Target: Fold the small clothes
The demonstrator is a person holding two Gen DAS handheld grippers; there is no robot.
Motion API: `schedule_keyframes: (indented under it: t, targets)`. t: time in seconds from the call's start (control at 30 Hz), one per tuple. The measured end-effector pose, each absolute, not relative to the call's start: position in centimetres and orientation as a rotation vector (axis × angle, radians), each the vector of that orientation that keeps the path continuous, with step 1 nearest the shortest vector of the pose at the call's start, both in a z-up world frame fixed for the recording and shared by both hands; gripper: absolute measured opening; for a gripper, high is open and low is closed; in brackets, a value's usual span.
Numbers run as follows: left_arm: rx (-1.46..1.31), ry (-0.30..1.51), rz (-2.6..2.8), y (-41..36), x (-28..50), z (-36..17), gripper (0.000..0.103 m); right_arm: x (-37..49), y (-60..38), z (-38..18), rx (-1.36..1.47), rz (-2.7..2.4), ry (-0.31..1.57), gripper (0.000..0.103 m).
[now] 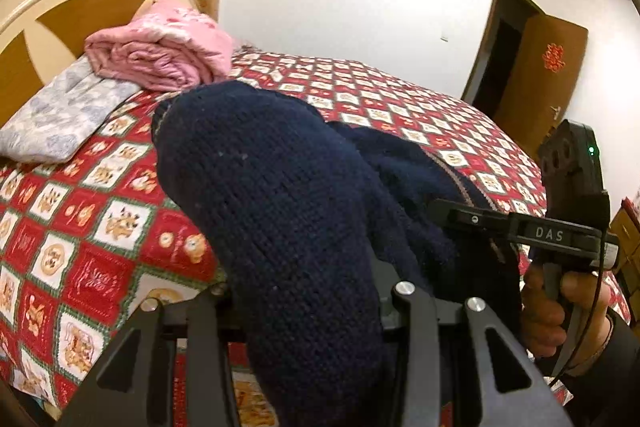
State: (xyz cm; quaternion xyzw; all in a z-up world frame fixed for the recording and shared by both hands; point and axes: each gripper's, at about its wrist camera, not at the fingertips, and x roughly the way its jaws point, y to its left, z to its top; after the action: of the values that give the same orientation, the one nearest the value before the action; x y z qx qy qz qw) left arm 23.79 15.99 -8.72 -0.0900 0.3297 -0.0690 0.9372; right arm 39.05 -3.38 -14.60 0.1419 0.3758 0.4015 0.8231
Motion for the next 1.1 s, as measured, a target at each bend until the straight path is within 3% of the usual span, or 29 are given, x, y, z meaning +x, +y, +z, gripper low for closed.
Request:
schedule_keyframes:
  t: [1.1]
  targets:
    - [-0.241,0.816,-0.088,23.5,27.8,-16.4,0.042,46.0,4.4,-21.8,0.29,0.874,0.969,0.03]
